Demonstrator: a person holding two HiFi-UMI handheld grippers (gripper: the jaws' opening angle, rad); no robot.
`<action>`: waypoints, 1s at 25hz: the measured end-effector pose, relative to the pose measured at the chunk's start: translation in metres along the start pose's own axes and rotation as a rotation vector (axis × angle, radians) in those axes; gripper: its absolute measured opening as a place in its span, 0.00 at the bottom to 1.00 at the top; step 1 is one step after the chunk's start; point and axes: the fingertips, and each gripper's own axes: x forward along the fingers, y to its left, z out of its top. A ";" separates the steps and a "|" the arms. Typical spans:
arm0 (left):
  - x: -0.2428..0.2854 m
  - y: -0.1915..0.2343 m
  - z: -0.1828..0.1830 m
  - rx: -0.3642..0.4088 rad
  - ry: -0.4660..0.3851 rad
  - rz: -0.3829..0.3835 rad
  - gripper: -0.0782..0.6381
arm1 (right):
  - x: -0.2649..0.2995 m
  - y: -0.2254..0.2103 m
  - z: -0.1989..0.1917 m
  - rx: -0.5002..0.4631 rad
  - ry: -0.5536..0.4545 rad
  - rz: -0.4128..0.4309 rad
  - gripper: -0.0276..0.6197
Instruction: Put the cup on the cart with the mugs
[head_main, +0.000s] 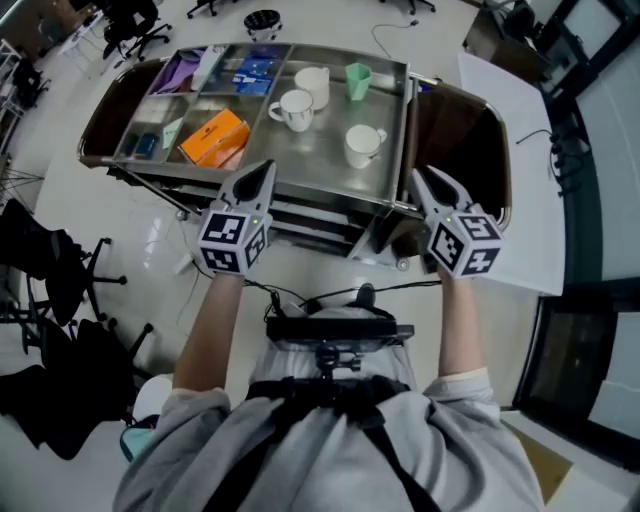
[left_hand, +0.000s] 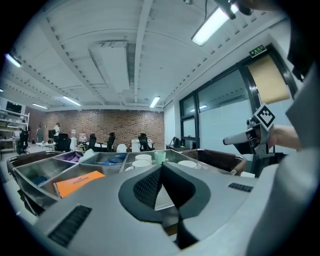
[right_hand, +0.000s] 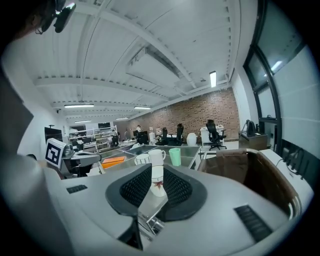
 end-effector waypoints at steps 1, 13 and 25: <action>-0.005 0.001 -0.004 -0.011 0.001 0.008 0.12 | -0.005 0.000 -0.003 0.010 0.000 -0.009 0.16; -0.040 0.004 -0.033 -0.055 0.027 0.040 0.12 | -0.024 0.013 -0.034 0.055 0.010 -0.006 0.06; -0.051 0.008 -0.047 -0.077 0.039 0.050 0.12 | -0.026 0.017 -0.044 0.054 0.028 -0.003 0.06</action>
